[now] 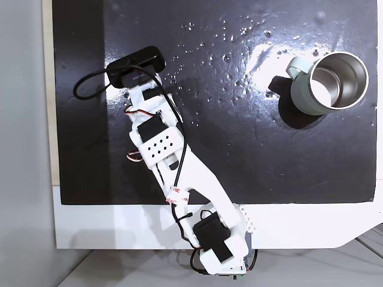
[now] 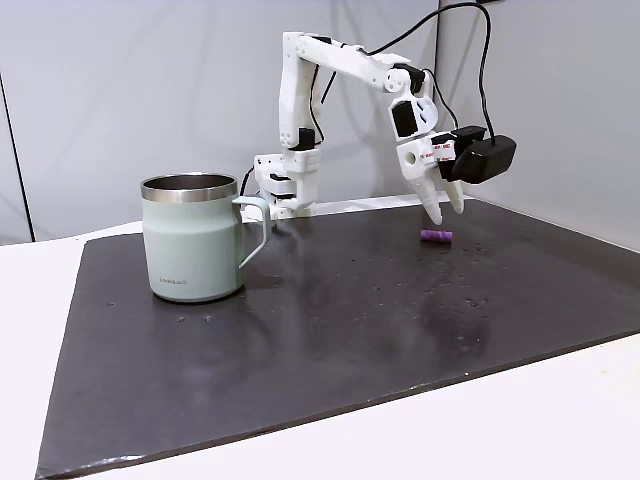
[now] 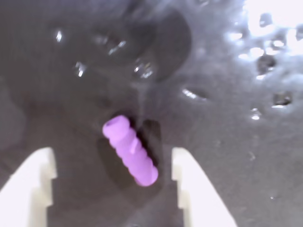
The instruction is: Grasp a pengrip and put it in the cup.
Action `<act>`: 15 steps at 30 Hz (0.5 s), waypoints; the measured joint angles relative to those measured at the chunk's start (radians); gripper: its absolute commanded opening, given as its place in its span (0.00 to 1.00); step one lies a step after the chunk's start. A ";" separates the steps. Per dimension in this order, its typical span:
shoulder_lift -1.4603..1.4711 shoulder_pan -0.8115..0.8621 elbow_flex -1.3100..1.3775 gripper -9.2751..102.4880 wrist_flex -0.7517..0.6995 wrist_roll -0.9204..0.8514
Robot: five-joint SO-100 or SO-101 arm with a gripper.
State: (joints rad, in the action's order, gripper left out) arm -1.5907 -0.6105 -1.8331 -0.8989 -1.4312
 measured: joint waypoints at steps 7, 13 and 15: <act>0.000 -0.002 0.000 0.36 0.000 -0.138; 0.000 -0.005 -0.023 0.35 0.000 -0.201; 0.000 -0.003 -0.049 0.35 0.000 -0.224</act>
State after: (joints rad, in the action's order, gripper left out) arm -1.5907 -0.6136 -1.8822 -0.8989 -1.6552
